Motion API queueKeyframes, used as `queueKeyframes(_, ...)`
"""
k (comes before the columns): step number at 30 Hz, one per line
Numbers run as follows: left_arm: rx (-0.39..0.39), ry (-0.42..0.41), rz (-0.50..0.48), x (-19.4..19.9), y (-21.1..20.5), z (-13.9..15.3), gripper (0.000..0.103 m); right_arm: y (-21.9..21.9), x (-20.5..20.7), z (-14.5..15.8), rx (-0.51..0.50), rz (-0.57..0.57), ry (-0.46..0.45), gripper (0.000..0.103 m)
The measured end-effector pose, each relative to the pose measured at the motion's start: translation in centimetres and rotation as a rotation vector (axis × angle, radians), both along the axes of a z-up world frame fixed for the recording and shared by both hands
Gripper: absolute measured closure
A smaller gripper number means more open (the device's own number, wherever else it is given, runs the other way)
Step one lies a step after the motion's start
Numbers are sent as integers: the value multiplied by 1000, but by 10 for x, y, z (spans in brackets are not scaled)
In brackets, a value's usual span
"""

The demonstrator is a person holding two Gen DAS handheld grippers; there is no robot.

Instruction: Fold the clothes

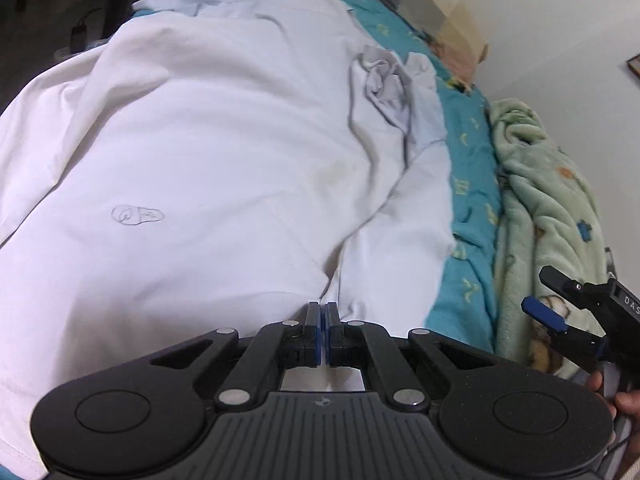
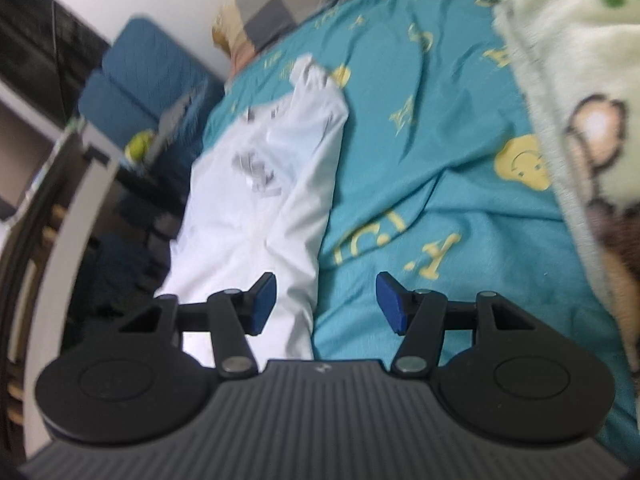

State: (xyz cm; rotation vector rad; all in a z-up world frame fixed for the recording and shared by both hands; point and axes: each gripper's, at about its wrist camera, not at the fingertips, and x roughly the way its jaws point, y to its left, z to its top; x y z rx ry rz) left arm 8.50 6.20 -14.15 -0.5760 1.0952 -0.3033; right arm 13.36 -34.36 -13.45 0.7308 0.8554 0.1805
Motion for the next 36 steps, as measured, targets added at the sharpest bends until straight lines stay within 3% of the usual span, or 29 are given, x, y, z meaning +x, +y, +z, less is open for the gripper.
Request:
queueKeyframes(1, -6, -9, 1, 0, 0, 2, 98, 3, 5, -1, 1, 10, 7, 44)
queueKeyframes(5, -31, -45, -20, -17, -7, 17, 65, 17, 27, -5, 3, 48, 36, 44)
queueKeyframes(7, -56, -60, -42, -33, -11, 23, 59, 23, 39, -7, 6, 65, 49, 44)
queueKeyframes(10, -65, -70, -65, -50, -22, 26, 38, 29, 80, -16, -4, 46, 50, 44)
queueKeyframes(15, -24, -48, -119, -59, -39, 17, 27, 40, 141, -42, -107, 66, 35, 44)
queueKeyframes(18, -6, 3, -165, -57, -50, 3, 31, 38, 164, -60, -92, 54, 21, 45)
queueKeyframes(21, 17, 32, -219, -57, -61, -8, 59, 39, 178, -75, -102, 52, 10, 54)
queueKeyframes(22, 35, 30, -225, -58, -63, -9, 79, 41, 182, -78, -114, 58, 5, 67)
queueKeyframes(23, 21, 28, -242, -58, -63, -8, 96, 43, 184, -77, -133, 71, -12, 89)
queueKeyframes(25, -19, 22, -279, -58, -63, -6, 96, 44, 187, -73, -160, 76, -21, 96)
queueKeyframes(30, -117, 40, -376, -82, -52, 20, 98, 36, 190, -54, -170, 58, -43, 98)
queueKeyframes(32, -66, 68, -384, -84, -56, 14, 98, 37, 190, -46, -241, 63, -71, 98)
queueKeyframes(36, 49, 127, -396, -89, -64, 1, 96, 34, 194, -54, -242, 73, -53, 98)
